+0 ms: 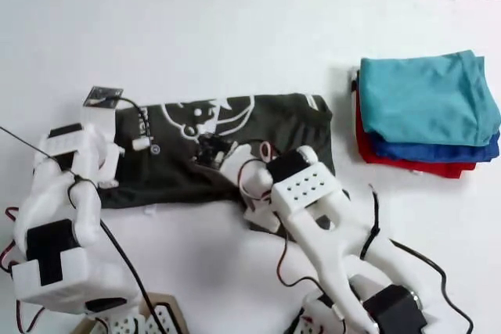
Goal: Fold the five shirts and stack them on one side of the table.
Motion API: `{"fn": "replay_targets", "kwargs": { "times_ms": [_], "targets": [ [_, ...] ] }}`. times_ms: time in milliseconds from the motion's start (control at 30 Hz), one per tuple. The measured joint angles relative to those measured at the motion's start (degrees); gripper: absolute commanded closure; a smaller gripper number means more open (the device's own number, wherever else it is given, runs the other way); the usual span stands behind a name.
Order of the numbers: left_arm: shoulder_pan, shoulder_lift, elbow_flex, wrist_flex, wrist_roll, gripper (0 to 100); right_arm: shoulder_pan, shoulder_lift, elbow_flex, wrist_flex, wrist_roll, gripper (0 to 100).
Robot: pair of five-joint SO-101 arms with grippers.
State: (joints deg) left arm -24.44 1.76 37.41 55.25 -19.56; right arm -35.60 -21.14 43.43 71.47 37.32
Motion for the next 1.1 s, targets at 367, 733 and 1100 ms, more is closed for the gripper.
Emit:
{"fn": "replay_targets", "kwargs": {
  "times_ms": [367, 733, 1100],
  "targets": [
    [0.0, 0.0, 0.0, 0.0, 0.0, 97, -3.3, -0.1, 9.1, -3.3, 0.1, 70.2],
    [0.0, 0.0, 0.0, 0.0, 0.0, 97, 1.7, 3.3, 15.5, -16.9, 0.1, 80.2],
    [0.0, 0.0, 0.0, 0.0, 0.0, 97, 7.3, 10.3, 5.7, -16.4, 0.4, 97.8]
  ]
}}
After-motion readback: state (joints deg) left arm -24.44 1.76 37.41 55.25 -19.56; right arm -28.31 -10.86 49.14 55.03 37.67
